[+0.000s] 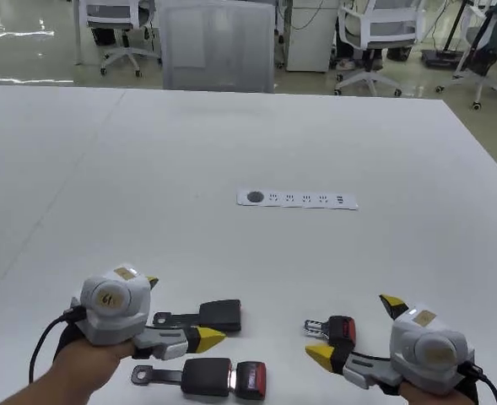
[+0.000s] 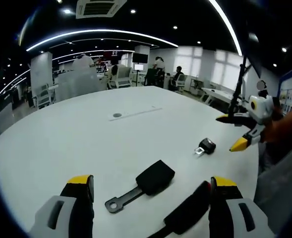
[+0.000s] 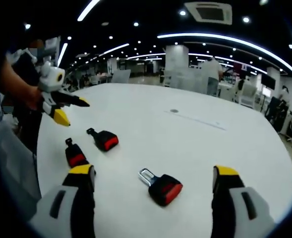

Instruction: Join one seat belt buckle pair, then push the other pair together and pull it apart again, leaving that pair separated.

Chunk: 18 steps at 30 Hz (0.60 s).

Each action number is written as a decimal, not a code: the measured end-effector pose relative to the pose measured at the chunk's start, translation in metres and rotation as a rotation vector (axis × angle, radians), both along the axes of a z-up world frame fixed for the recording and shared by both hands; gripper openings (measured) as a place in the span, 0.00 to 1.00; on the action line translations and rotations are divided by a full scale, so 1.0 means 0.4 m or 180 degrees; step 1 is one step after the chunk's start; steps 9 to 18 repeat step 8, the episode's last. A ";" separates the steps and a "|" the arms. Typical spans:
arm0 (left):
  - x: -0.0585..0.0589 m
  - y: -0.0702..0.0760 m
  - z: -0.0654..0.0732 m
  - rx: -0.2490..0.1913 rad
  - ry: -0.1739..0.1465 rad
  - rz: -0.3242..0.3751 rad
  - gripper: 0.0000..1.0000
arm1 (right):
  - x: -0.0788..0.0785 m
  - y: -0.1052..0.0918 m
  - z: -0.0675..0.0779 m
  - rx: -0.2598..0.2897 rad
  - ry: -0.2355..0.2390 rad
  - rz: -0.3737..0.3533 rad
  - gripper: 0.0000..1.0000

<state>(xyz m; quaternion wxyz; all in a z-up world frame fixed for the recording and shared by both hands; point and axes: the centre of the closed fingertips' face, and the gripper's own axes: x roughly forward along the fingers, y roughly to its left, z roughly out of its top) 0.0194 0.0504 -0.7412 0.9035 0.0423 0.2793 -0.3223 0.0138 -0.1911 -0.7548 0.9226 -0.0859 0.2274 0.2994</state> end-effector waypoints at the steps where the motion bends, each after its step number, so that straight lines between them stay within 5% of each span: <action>1: -0.009 0.003 0.002 0.0001 -0.0014 -0.0010 1.00 | -0.007 -0.003 0.003 -0.0006 -0.0009 0.0009 1.00; 8: -0.073 0.004 0.041 0.0018 -0.0180 -0.0139 1.00 | -0.054 -0.017 0.014 -0.0073 -0.0016 0.0104 1.00; 18: -0.073 0.004 0.041 0.0018 -0.0180 -0.0139 1.00 | -0.054 -0.017 0.014 -0.0073 -0.0016 0.0104 1.00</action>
